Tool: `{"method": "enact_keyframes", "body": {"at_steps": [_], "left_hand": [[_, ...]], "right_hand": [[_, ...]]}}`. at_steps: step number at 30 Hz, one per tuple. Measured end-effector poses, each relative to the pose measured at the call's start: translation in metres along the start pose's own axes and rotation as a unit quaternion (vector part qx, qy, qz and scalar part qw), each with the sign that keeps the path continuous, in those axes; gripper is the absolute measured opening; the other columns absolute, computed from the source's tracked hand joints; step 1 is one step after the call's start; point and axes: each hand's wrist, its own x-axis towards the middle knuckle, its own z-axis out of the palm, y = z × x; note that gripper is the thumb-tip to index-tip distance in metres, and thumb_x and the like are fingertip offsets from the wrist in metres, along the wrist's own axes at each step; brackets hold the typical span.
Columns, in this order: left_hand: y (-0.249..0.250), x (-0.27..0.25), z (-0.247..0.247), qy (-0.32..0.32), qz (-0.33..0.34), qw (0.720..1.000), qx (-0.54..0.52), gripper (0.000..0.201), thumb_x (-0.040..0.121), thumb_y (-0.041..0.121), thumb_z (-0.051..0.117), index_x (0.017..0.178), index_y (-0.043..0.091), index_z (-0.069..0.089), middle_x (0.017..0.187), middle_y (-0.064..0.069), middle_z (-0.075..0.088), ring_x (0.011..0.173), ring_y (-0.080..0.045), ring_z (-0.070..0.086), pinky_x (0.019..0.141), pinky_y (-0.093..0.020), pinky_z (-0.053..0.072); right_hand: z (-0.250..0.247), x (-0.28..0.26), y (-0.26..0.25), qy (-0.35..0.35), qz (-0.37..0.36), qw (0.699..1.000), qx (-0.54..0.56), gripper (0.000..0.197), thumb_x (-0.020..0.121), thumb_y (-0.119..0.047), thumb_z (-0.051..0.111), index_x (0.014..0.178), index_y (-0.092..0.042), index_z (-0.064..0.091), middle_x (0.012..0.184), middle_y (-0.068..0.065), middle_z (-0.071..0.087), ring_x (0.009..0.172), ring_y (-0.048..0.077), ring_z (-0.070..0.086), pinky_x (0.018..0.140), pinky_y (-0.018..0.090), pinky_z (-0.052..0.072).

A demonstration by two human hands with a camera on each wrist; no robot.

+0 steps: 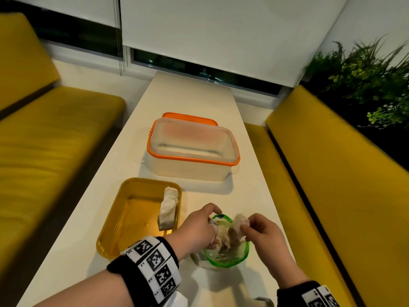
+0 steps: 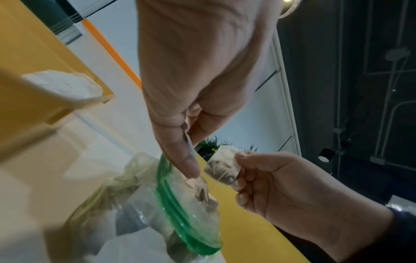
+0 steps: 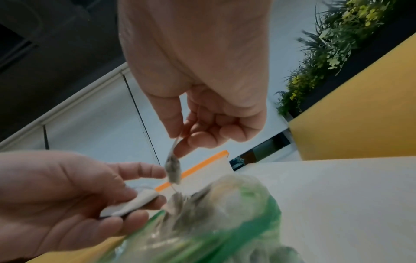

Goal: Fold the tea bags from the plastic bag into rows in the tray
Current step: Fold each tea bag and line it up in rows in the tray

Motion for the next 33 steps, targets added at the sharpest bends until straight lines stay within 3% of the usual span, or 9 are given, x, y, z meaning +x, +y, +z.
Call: {"method": "enact_keyframes", "body": {"at_steps": [2,6,10,12,15,18,21,29,33], "left_hand": [[0.002,-0.003,0.001,0.0,-0.014,0.997,-0.07,0.043,0.086,-0.011,0.033,0.096,0.017,0.063,0.103,-0.008,0.051,0.086,-0.03,0.066,0.073,-0.038,0.06],[0.006,-0.01,0.0,-0.001,-0.009,0.987,-0.161,0.028,0.094,0.0,0.044,0.085,0.009,0.07,0.102,-0.005,0.059,0.088,-0.024,0.063,0.068,-0.029,0.059],[0.009,-0.021,-0.008,-0.041,0.029,0.973,-0.225,0.023,0.086,0.025,0.066,0.094,0.004,0.07,0.089,-0.008,0.07,0.083,-0.018,0.066,0.073,-0.031,0.058],[0.009,-0.029,-0.014,-0.028,0.048,0.978,-0.2,0.016,0.081,0.021,0.071,0.089,0.007,0.07,0.085,-0.007,0.072,0.08,-0.014,0.069,0.069,-0.027,0.057],[0.002,-0.036,-0.028,0.061,0.08,0.989,-0.105,0.005,0.08,0.012,0.072,0.081,0.009,0.069,0.078,-0.009,0.07,0.073,-0.016,0.069,0.065,-0.029,0.059],[-0.008,-0.043,-0.049,0.128,0.085,0.988,0.006,0.009,0.079,0.016,0.073,0.073,0.019,0.067,0.076,-0.006,0.068,0.068,-0.017,0.069,0.066,-0.033,0.06],[-0.018,-0.055,-0.071,0.175,0.077,0.98,0.05,0.009,0.079,0.024,0.073,0.076,0.028,0.067,0.076,0.003,0.068,0.068,-0.012,0.067,0.066,-0.034,0.059],[-0.056,-0.086,-0.117,0.264,0.01,0.961,-0.078,0.016,0.081,0.02,0.071,0.092,0.032,0.069,0.091,-0.005,0.069,0.066,-0.016,0.072,0.079,-0.043,0.058],[-0.07,-0.091,-0.119,0.26,0.009,0.958,-0.121,0.015,0.084,0.017,0.069,0.092,0.028,0.071,0.08,-0.006,0.073,0.068,-0.016,0.072,0.078,-0.04,0.059]], "right_hand": [[-0.006,-0.001,-0.004,0.01,-0.001,0.999,0.041,0.01,0.085,-0.006,0.064,0.075,-0.008,0.063,0.068,0.009,0.067,0.065,0.021,0.059,0.065,0.043,0.049],[-0.016,-0.005,-0.023,-0.015,-0.016,0.991,0.131,0.011,0.086,0.004,0.06,0.082,-0.006,0.065,0.063,0.003,0.063,0.054,0.007,0.055,0.052,0.015,0.043],[-0.012,-0.01,-0.045,-0.054,-0.033,0.983,0.175,0.009,0.085,0.007,0.06,0.084,-0.001,0.063,0.064,0.006,0.063,0.053,0.007,0.053,0.05,0.015,0.042],[-0.004,-0.012,-0.055,-0.078,-0.042,0.983,0.161,0.008,0.085,0.005,0.06,0.085,-0.002,0.064,0.065,0.006,0.066,0.055,0.009,0.057,0.052,0.017,0.045],[0.012,-0.014,-0.067,-0.073,-0.108,0.991,0.032,0.007,0.086,-0.008,0.064,0.081,-0.014,0.064,0.069,0.0,0.068,0.063,0.006,0.06,0.061,0.02,0.049],[0.03,-0.013,-0.085,-0.076,-0.235,0.956,-0.158,0.008,0.086,-0.018,0.064,0.083,-0.024,0.06,0.068,-0.012,0.058,0.07,0.004,0.055,0.062,0.015,0.043],[0.051,-0.007,-0.104,-0.098,-0.299,0.929,-0.197,0.006,0.087,-0.019,0.061,0.091,-0.022,0.062,0.076,-0.009,0.06,0.073,0.013,0.056,0.067,0.031,0.049],[0.108,0.014,-0.119,-0.211,-0.252,0.868,-0.373,0.016,0.089,-0.025,0.06,0.104,-0.023,0.064,0.103,0.002,0.066,0.091,0.023,0.059,0.084,0.036,0.051],[0.126,0.018,-0.114,-0.236,-0.229,0.818,-0.471,0.021,0.089,-0.03,0.056,0.107,-0.021,0.061,0.103,0.005,0.063,0.098,0.027,0.055,0.082,0.037,0.032]]}}
